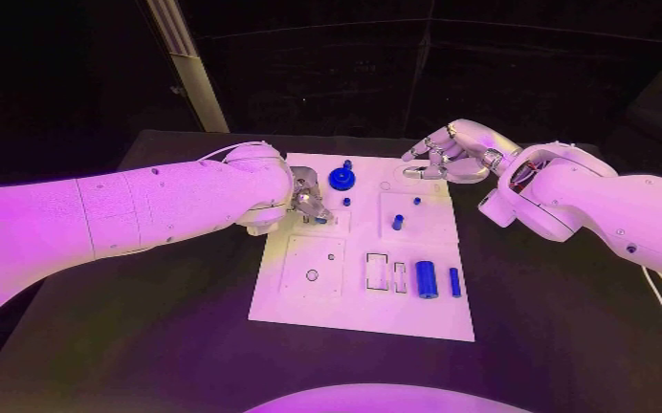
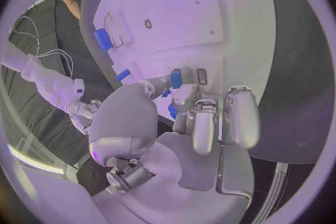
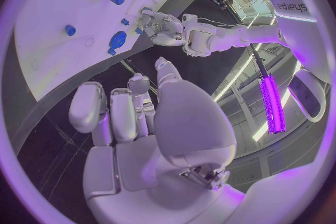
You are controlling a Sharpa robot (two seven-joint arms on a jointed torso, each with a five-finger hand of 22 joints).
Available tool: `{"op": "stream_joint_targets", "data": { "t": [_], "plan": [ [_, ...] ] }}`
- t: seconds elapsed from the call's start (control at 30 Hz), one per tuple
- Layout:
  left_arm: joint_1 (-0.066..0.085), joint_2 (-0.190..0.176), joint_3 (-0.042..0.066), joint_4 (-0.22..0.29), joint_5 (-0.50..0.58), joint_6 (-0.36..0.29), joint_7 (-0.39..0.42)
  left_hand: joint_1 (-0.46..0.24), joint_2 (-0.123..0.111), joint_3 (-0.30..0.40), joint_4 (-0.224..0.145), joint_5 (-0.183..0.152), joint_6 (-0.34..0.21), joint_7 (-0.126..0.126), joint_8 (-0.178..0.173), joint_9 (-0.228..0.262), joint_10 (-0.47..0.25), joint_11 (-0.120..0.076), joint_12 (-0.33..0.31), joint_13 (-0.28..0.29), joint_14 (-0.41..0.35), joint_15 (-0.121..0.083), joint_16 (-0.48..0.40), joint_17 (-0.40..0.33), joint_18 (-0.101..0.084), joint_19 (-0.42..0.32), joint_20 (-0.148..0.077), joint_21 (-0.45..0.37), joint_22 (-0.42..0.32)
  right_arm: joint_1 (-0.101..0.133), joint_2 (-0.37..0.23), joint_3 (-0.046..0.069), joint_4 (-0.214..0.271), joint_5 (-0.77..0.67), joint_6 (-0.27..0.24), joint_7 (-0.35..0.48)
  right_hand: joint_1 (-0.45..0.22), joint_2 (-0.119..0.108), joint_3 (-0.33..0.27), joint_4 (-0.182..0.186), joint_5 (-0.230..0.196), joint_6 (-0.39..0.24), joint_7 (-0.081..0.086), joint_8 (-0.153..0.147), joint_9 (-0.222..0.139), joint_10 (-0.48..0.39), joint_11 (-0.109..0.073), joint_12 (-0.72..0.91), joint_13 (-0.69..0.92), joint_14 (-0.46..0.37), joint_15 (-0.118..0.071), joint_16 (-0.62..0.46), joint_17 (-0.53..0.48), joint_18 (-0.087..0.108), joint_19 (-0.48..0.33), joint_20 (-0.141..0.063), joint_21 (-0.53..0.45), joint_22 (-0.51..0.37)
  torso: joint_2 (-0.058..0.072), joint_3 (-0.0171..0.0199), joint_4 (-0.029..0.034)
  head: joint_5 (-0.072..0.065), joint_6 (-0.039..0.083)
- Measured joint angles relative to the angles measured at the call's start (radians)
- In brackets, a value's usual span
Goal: Assemble the parts on the task board
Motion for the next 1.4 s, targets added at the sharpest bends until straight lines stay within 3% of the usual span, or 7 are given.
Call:
{"op": "stream_joint_targets", "data": {
  "t": [0.37, 1.0, 1.2, 1.4],
  "plan": [
    [0.002, 0.015, 0.001, -0.023, 0.0, 0.022, -0.001, -0.052, 0.015, 0.012, -0.031, 0.0, 0.011, -0.01, 0.0, -0.007, 0.002, -0.001, 0.006, 0.012, 0.0, 0.0, 0.0, 0.0, 0.0, 0.004, -0.004, 0.004, 0.007, 0.0, 0.0, 0.0, 0.0, 0.0, 0.003, -0.001, 0.0, 0.0, 0.0, 0.0, 0.0, 0.0, 0.0, 0.004, 0.0, 0.0, 0.0, 0.0, -0.002, 0.0, 0.0, -0.005, -0.001, 0.0, 0.0, 0.0, -0.005, -0.002, 0.0, 0.0, -0.0007, -0.004, -0.003],
    [0.002, 0.021, 0.0, -0.033, -0.006, 0.034, -0.004, -0.119, 0.007, -0.06, 0.022, 0.002, 0.036, -0.014, -0.013, -0.018, 0.016, -0.005, 0.027, 0.036, 0.0, 0.0, 0.0, 0.0, 0.0, 0.01, -0.004, 0.01, 0.024, 0.0, 0.002, 0.0, 0.0, 0.0, 0.007, -0.002, 0.0, 0.0, 0.0, 0.0, 0.0, 0.0, 0.0, 0.004, 0.0, -0.004, -0.004, 0.0, -0.004, 0.0, 0.0, -0.005, -0.003, 0.0, 0.0, 0.0, -0.005, -0.005, 0.0, -0.0005, 0.0005, -0.007, -0.007],
    [0.002, 0.023, 0.0, -0.039, -0.006, 0.034, -0.004, -0.13, 0.018, -0.068, 0.03, 0.002, 0.039, -0.018, -0.018, -0.019, 0.019, -0.005, 0.032, 0.043, 0.0, 0.0, 0.0, 0.0, 0.0, 0.017, -0.004, 0.01, 0.024, 0.0, 0.002, 0.0, 0.0, 0.0, 0.008, -0.002, 0.0, 0.0, 0.0, 0.0, 0.0, 0.0, 0.0, 0.004, 0.0, -0.004, -0.004, 0.0, -0.004, 0.0, 0.0, -0.005, -0.003, 0.0, 0.0, 0.0, -0.005, -0.005, 0.0, -0.0005, 0.0008, -0.008, -0.006],
    [0.001, 0.025, 0.0, -0.042, -0.006, 0.035, -0.004, -0.163, 0.004, -0.114, 0.056, 0.002, 0.054, -0.018, -0.019, -0.023, 0.026, -0.005, 0.032, 0.048, 0.0, 0.0, 0.0, 0.0, 0.0, 0.017, -0.004, 0.013, 0.024, 0.0, 0.003, 0.0, 0.0, 0.0, 0.008, -0.002, 0.0, 0.0, 0.0, 0.0, 0.0, 0.0, 0.0, 0.004, 0.0, -0.004, -0.003, -0.001, -0.005, 0.0, 0.0, -0.005, -0.003, 0.0, 0.0, 0.0, -0.005, -0.005, 0.0, -0.0005, 0.0007, -0.007, -0.007]
  ]
}}
